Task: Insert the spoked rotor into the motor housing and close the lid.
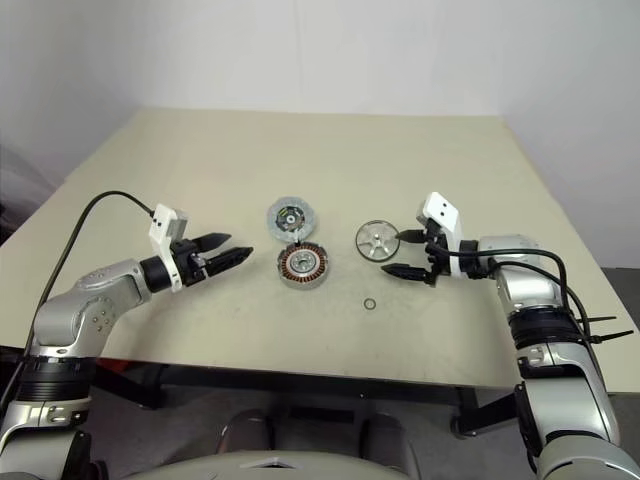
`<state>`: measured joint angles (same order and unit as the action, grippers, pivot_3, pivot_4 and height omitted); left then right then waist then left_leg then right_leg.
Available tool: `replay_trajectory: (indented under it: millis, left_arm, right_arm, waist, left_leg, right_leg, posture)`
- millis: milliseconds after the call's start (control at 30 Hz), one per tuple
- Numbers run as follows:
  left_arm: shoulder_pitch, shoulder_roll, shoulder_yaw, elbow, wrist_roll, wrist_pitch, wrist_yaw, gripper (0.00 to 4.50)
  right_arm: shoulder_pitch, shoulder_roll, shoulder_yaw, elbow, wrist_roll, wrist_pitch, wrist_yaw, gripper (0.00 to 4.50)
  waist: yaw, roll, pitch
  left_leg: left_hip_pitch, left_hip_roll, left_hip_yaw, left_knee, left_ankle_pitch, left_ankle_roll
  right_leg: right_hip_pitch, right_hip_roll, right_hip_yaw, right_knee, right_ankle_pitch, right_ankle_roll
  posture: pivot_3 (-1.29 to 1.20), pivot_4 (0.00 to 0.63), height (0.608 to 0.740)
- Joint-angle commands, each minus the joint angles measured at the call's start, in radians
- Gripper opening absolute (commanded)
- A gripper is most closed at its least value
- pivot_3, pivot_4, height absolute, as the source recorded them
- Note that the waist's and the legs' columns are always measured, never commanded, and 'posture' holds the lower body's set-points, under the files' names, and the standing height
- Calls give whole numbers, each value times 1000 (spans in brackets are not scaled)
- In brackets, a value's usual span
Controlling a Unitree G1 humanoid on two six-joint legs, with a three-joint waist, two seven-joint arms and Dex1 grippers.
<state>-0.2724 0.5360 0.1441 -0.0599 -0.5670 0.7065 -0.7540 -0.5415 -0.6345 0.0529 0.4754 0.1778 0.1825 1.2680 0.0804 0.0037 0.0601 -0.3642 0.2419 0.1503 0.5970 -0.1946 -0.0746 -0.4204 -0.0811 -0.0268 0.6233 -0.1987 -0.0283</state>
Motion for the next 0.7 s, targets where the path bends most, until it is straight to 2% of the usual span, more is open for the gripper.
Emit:
replay_trajectory:
  millis: [33,500,600,700]
  left_arm:
    - [-19,-1,9,-22,1,-24,5,4470]
    - [-26,-7,3,-10,13,-45,11,4470]
    - [-26,-5,5,-8,16,-46,8,4470]
    - [-26,-2,7,-4,19,-47,5,4470]
  right_arm:
    - [-37,1,1,-5,1,-21,-5,4500]
    - [-36,10,-8,15,1,-54,-17,4500]
    - [-25,8,-12,-12,10,-41,-15,4500]
    - [30,-11,-10,-120,67,25,56,4500]
  waist:
    - [0,0,0]
    - [0,0,0]
    - [0,0,0]
    - [1,0,0]
  left_leg:
    - [0,0,0,0,0,0]
    - [0,0,0,0,0,0]
    - [0,0,0,0,0,0]
    - [0,0,0,0,0,0]
  right_leg:
    - [0,0,0,0,0,0]
    - [0,0,0,0,0,0]
    - [0,0,0,0,0,0]
    - [0,0,0,0,0,0]
  posture:
    - [0,0,740]
    - [0,0,740]
    - [0,0,740]
    - [0,0,740]
